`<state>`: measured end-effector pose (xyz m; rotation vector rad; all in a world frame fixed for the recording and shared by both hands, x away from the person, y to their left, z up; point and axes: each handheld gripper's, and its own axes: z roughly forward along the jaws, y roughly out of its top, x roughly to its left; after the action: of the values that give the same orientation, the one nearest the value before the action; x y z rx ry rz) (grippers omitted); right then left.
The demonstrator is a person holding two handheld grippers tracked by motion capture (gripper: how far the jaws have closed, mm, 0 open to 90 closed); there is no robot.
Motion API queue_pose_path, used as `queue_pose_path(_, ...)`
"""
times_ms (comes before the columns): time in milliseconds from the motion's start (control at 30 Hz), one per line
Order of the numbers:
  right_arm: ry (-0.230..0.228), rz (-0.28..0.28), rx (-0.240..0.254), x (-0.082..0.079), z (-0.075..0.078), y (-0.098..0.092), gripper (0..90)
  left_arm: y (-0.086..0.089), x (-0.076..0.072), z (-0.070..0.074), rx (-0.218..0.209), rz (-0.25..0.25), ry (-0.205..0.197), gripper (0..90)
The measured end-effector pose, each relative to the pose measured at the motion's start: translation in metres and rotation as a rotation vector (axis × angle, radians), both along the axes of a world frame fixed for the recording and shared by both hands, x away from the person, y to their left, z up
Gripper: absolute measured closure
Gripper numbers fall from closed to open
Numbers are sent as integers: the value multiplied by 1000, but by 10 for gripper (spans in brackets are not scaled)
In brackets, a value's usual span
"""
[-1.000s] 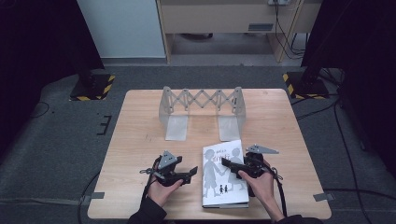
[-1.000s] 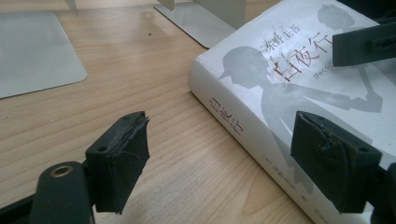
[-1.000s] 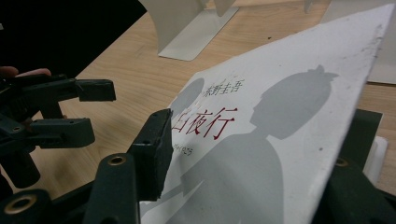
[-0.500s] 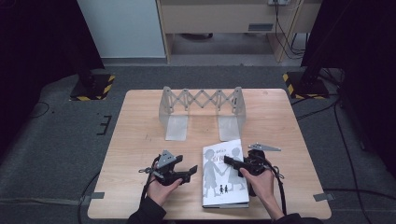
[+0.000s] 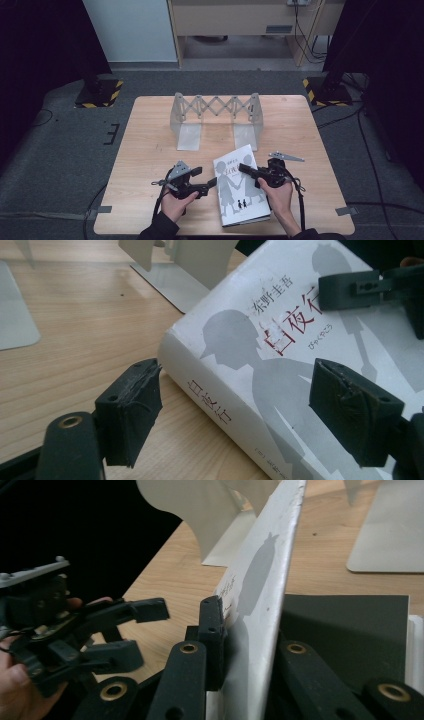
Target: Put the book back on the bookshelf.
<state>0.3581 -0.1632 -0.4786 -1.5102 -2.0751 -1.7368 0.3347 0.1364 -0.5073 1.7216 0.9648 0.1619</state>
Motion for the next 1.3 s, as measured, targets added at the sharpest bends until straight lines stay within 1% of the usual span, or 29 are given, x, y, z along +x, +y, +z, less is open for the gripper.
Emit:
queue_pose_path(67,-12,12,-1,-2,4,1,814,-3,-1,-2,-11,-12,8,195)
queue_pose_path(100,-27,23,-3,-2,6,1,817,-5,-1,-2,-9,-20,9,192)
queue_pose_path(333,-81,71,11,-6,15,1,827,-15,-5,-9,18,-60,20,172)
queue_pose_path(400,-99,83,20,-7,16,1,830,-17,-5,-11,-1,-69,25,146)
queue_pose_path(500,-110,92,28,-8,18,0,834,-19,-6,-12,5,-86,16,108)
queue_pose_path(533,-111,95,33,-8,19,0,835,-20,-7,-13,11,-94,15,83)
queue_pose_path(600,-115,102,38,-8,19,1,836,-24,-7,-15,5,-105,23,31)
queue_pose_path(633,-117,105,39,-8,19,1,836,-25,-7,-16,0,-110,29,5)
queue_pose_path(767,-116,111,64,-8,18,-1,836,-25,-7,-19,-29,-122,46,0)
queue_pose_path(933,-128,123,73,-9,18,-2,835,-25,-8,-20,-38,-121,36,0)
queue_pose_path(1000,-131,129,82,-8,17,-3,835,-25,-7,-21,-51,-125,46,0)
queue_pose_path(1067,-138,137,84,-8,17,-4,835,-25,-6,-23,-72,-134,64,0)
queue_pose_path(1167,-146,148,80,-9,18,-5,835,-24,-5,-26,-104,-161,83,0)
queue_pose_path(1200,-148,153,81,-9,18,-4,835,-24,-5,-26,-104,-161,83,0)
queue_pose_path(1233,-151,159,80,-9,19,-4,835,-26,-7,-28,-114,-192,92,0)
queue_pose_path(1300,-157,168,78,-9,19,-4,835,-27,-7,-29,-119,-207,101,0)
